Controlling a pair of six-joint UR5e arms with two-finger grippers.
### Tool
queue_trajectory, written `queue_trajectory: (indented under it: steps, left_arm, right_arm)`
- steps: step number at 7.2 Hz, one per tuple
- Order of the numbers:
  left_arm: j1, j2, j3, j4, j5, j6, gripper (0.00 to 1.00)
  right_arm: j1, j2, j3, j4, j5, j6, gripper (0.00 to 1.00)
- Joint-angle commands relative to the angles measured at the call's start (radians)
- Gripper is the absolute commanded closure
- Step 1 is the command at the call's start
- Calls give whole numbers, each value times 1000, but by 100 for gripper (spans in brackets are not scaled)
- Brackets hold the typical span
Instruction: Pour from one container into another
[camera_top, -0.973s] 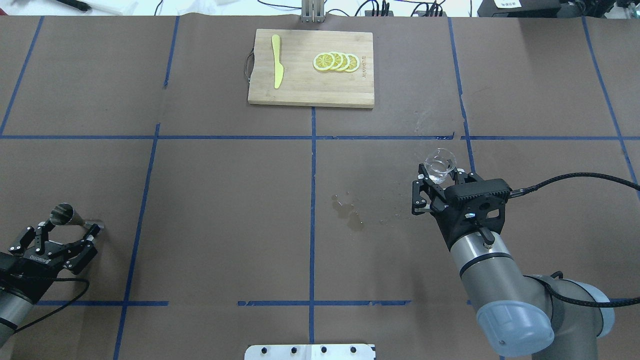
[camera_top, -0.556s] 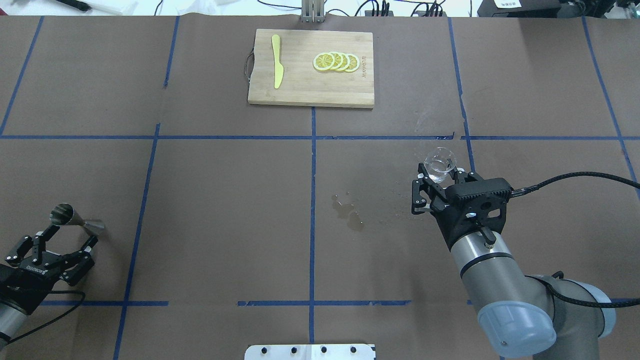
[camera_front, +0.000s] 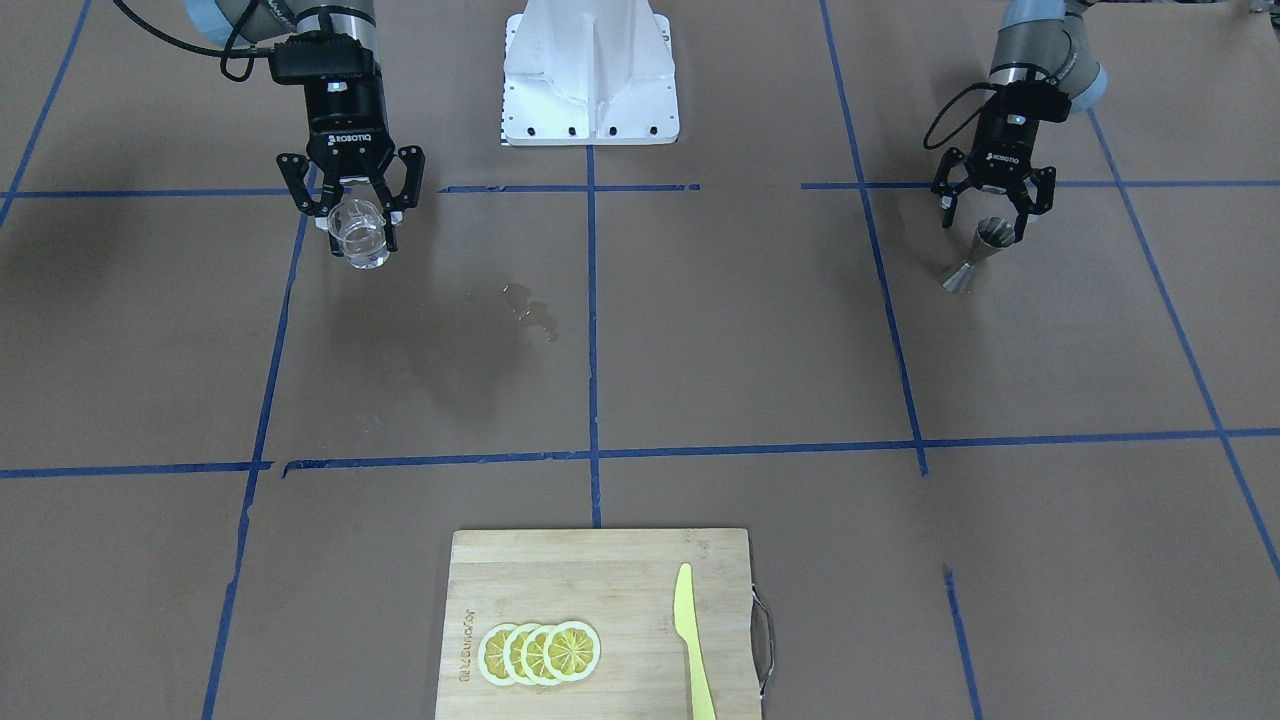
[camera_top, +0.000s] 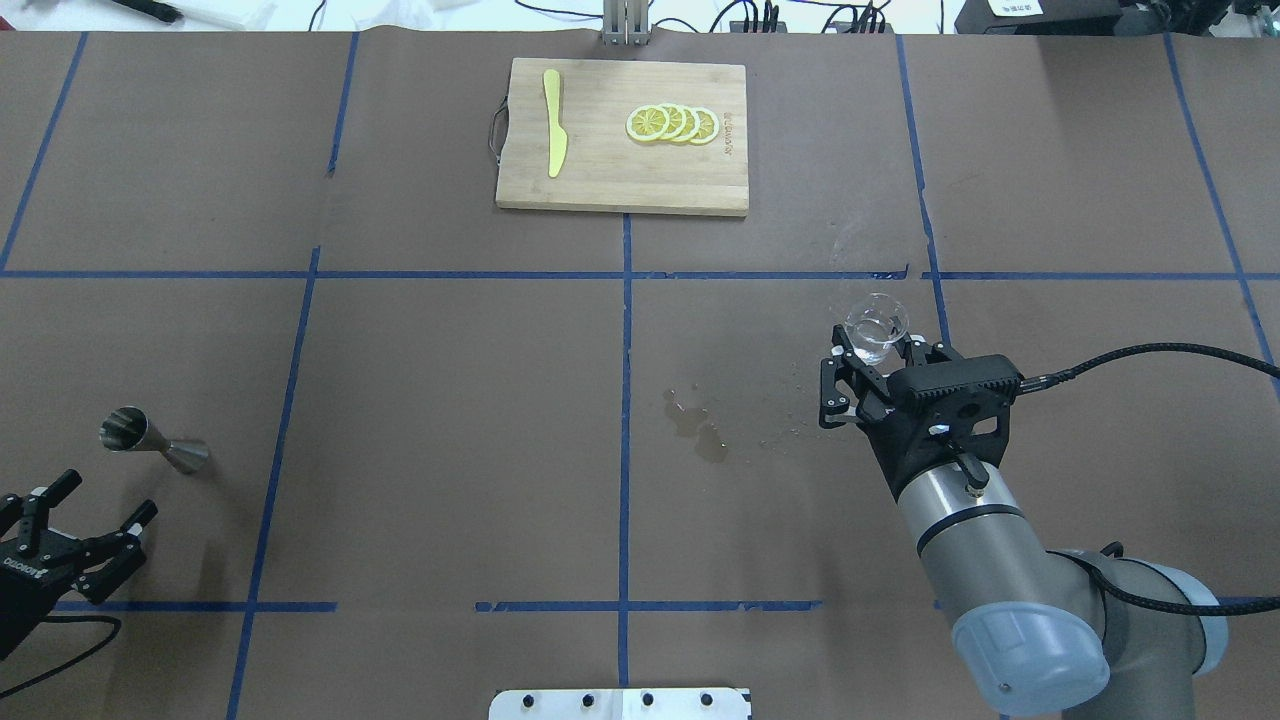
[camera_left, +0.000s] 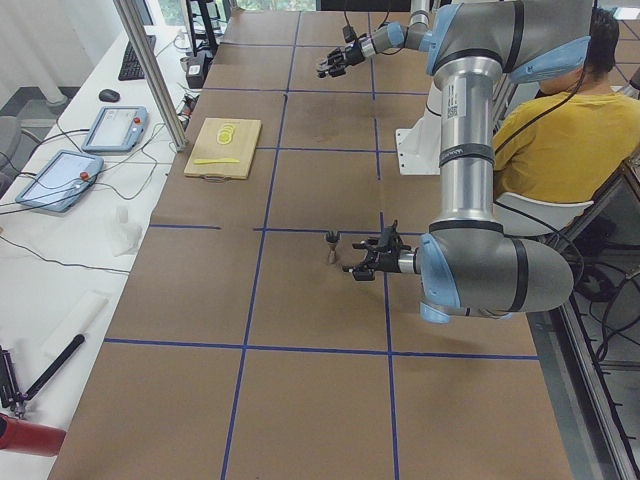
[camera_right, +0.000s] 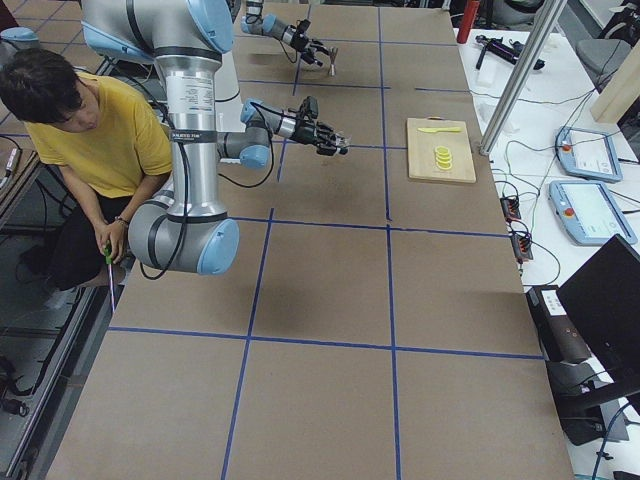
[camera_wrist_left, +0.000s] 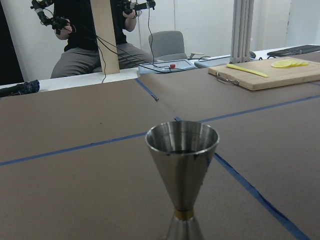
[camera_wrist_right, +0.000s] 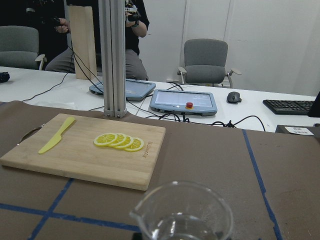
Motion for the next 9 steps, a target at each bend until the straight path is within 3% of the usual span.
queue_trajectory:
  steps: [1,3,5,6,8,9]
  left_arm:
    - [24,52,23,-57,30,-6,0]
    - [23,58,149,-310,79,-10,0]
    - [-35,87,188,-411,39,-55,0]
    - [-154,89,188,-408,-67,-54,0]
    - [-578,64,177,-347,-477,97,0]
    - [-820,-42,175,-254,-678,218,0]
  right_arm:
    - [0,1,-1,0,1,0,100]
    - [0,1,0,0,1,0,100]
    - [2,1,-1,0,1,0,100]
    - [2,4,-1,0,1,0,100]
    - [3,18,-6,0,1,30,100]
    - [3,18,-12,0,3,75,100]
